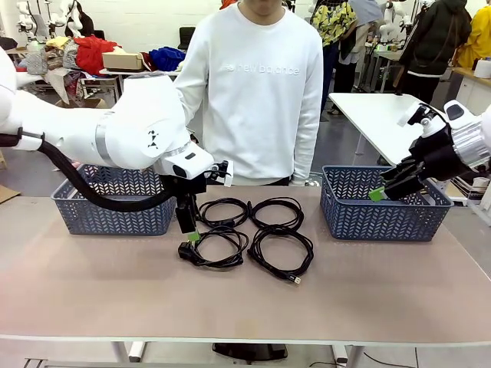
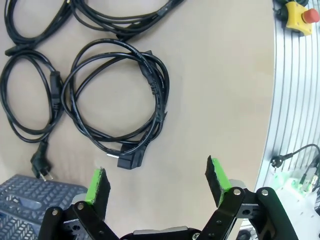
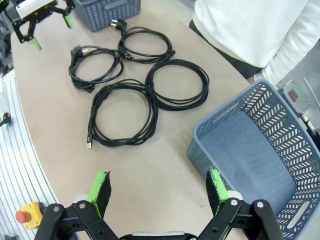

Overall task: Organize the cables according to human instructions.
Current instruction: Pick up a bundle of cables and place it in the basket indicated by the human.

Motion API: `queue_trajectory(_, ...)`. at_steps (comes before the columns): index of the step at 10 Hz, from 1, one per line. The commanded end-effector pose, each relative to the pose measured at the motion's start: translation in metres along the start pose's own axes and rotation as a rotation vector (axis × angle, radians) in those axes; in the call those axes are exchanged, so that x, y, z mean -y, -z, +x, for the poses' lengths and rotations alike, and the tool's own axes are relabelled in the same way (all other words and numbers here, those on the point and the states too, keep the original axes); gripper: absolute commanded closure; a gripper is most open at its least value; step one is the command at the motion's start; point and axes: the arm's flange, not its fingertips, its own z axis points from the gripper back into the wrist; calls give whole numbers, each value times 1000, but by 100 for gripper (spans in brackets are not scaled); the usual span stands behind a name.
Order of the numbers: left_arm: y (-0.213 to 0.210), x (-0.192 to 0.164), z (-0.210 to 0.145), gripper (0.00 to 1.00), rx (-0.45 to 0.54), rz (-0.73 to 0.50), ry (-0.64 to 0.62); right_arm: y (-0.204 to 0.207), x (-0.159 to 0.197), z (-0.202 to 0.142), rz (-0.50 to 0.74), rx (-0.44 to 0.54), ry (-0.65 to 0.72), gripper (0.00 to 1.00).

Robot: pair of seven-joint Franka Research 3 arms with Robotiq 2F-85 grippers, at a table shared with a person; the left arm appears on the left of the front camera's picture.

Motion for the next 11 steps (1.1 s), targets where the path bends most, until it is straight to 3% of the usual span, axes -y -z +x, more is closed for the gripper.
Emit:
queue_trajectory(1,-1,-1,-2,0,1,-3,-5,0,4,-1,10,16,-23,0)
queue_trajectory(11,81,-3,21,0,-110,-56,122,0,4,-1,10,16,-23,0)
